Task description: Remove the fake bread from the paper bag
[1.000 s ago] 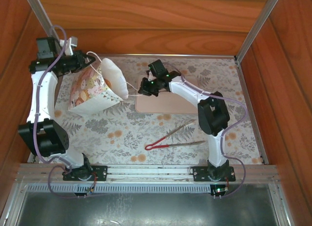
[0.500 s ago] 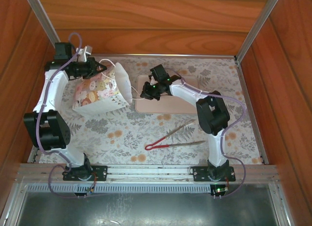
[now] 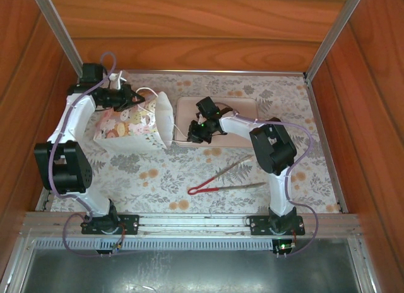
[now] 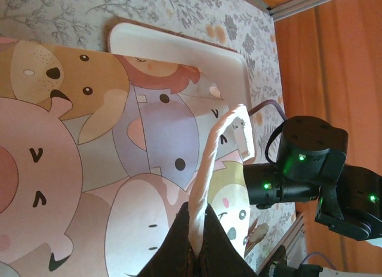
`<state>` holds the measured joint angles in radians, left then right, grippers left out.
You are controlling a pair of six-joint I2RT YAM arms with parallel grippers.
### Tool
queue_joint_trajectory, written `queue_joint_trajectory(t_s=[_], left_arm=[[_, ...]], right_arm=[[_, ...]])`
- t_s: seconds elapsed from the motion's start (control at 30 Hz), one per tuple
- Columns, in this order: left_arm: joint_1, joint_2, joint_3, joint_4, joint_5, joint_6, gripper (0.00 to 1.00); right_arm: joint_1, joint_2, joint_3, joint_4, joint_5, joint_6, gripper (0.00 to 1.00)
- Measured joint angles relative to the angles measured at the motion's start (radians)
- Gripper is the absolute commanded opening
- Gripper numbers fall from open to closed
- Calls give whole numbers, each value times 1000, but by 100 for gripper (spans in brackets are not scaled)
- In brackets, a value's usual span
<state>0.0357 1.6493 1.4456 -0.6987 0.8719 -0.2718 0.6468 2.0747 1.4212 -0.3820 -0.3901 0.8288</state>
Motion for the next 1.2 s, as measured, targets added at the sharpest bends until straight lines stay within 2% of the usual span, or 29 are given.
queue_joint_trajectory(t_s=[0.17, 0.33, 0.63, 0.93, 1.2], left_arm=[[-5, -6, 0, -2, -12, 0, 1], [-20, -6, 9, -6, 2, -20, 7], [-72, 29, 83, -8, 88, -48, 12], [-116, 102, 87, -9, 143, -66, 32], [-166, 112, 108, -13, 154, -68, 56]], right_arm=[[0, -2, 8, -16, 1, -16, 24], [0, -32, 23, -40, 24, -27, 36], [-7, -276, -51, -82, 153, -34, 46], [-21, -483, -238, -150, 247, -25, 59], [-21, -726, -435, -149, 291, 56, 60]])
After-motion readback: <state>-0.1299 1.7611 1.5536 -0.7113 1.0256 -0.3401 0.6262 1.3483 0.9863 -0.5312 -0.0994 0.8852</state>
